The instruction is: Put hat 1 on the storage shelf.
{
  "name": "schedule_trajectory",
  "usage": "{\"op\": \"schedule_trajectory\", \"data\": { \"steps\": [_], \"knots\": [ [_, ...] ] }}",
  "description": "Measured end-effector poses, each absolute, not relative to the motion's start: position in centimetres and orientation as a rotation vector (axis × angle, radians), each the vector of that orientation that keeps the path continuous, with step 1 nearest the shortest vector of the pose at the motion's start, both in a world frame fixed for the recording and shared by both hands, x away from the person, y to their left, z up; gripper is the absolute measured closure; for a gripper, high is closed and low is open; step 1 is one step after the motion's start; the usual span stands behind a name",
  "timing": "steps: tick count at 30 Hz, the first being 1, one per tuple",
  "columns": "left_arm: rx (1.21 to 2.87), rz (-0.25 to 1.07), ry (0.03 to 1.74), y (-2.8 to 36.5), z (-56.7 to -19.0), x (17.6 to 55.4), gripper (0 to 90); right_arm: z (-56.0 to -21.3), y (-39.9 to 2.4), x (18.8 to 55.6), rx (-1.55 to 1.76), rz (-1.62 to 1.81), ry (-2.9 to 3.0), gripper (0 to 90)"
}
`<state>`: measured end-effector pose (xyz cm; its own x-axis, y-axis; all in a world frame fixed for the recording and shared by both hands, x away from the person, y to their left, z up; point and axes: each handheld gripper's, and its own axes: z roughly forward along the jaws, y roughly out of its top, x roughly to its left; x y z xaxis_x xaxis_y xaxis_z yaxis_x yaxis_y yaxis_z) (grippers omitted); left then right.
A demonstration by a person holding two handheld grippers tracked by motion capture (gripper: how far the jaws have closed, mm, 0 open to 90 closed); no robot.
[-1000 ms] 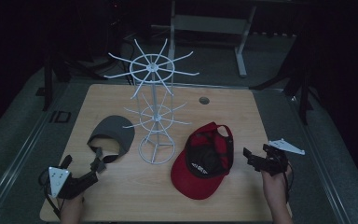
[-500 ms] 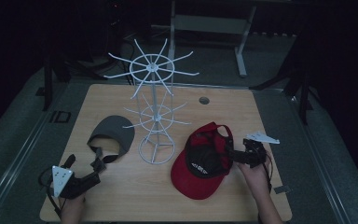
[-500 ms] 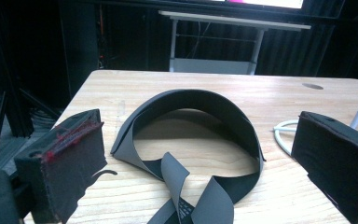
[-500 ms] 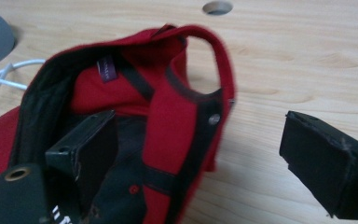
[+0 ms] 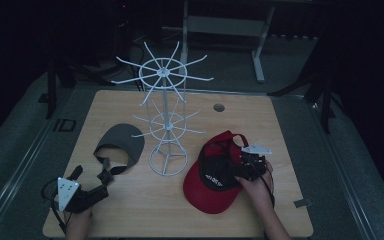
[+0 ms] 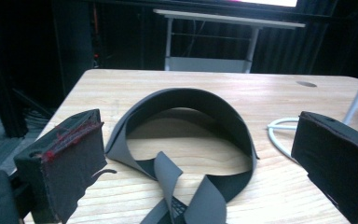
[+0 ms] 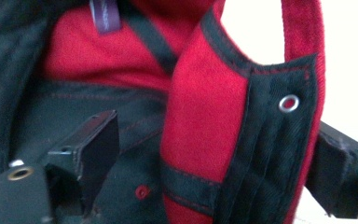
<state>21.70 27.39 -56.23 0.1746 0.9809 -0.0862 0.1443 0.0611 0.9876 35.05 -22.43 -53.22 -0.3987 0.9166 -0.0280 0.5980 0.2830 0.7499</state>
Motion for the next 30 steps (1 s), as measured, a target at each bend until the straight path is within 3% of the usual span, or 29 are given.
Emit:
{"op": "schedule_trajectory", "data": {
  "steps": [7, 8, 10, 11, 14, 15, 16, 30],
  "knots": [
    [1.368, 0.954, 1.2, 26.9, -56.2, 21.7, 5.1, -54.0, -22.2, 35.2, 1.352, 0.847, 2.104, 26.4],
    [1.369, 0.95, 1.201, 27.0, -56.2, 21.7, 5.1, -54.2, -22.2, 35.3, 1.356, 0.844, 2.117, 37.3],
    [1.369, 0.941, 1.204, 27.0, -56.2, 21.7, 5.1, -54.2, -22.2, 35.4, 1.349, 0.84, 2.133, 42.1],
    [1.367, 0.938, 1.209, 27.1, -56.2, 21.7, 5.1, -54.3, -22.1, 35.5, 1.335, 0.829, 2.163, 52.4],
    [1.369, 0.945, 1.205, 27.1, -56.3, 21.7, 5.1, -54.4, -21.8, 35.5, 1.288, 0.801, 2.185, 68.9],
    [1.37, 0.937, 1.206, 27.1, -56.3, 21.7, 5.1, -54.4, -21.8, 35.5, 1.288, 0.801, 2.185, 68.9],
    [1.38, 0.933, 1.215, 27.1, -56.3, 21.7, 5.5, -54.4, -21.9, 35.6, 1.287, 0.804, 2.19, 81.9],
    [1.395, 0.928, 1.205, 26.9, -56.3, 21.7, 5.5, -50.5, -22.6, 35.2, 1.231, 0.907, 2.087, 84.9]
  ]
}}
